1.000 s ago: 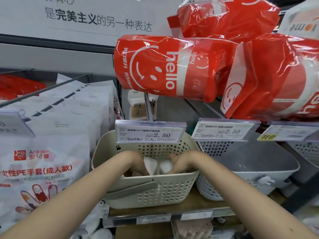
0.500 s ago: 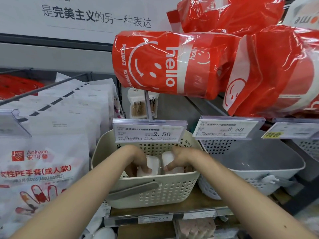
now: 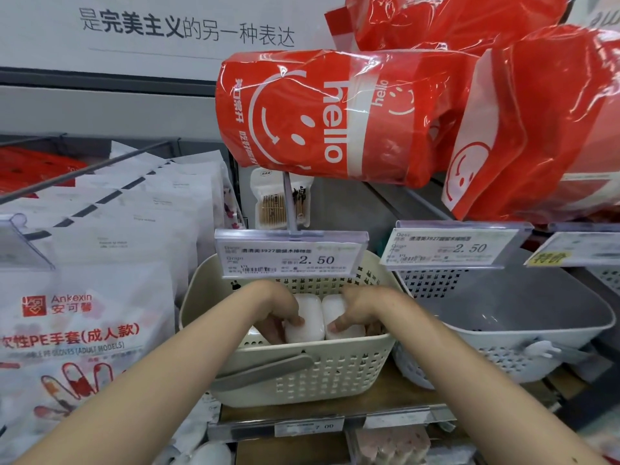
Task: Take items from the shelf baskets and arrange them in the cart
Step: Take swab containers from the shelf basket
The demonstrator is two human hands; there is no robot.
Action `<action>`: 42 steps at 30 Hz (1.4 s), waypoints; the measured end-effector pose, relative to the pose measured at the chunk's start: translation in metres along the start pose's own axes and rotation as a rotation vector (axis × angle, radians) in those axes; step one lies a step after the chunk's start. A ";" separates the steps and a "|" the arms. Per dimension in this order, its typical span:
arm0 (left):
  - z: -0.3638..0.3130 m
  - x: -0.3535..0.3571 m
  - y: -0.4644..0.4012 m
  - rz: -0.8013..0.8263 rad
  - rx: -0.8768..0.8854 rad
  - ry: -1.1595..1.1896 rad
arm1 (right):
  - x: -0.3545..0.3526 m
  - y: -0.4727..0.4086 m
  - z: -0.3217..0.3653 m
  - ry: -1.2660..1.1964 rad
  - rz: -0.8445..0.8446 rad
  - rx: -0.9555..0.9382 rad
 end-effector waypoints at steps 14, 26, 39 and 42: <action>0.001 -0.017 0.005 -0.067 0.020 -0.201 | -0.002 -0.005 -0.002 -0.058 -0.067 0.010; -0.015 -0.034 0.072 -0.438 0.482 -0.171 | -0.031 0.019 0.016 -0.212 -0.517 -0.375; 0.101 0.064 0.210 -1.197 0.504 -0.280 | 0.017 0.139 0.042 -0.197 -0.841 -1.095; 0.166 0.100 0.214 -1.257 0.243 -0.016 | 0.054 0.164 0.066 -0.262 -0.742 -1.289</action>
Point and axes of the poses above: each hand's wrist, its own y-axis away from the middle knuckle, its own x-axis out of the palm, z = x × y, the point moved 6 cm from there along -y, towards the middle knuckle, and after that the axes turned 3 degrees about -x, right-handed, at the moved point
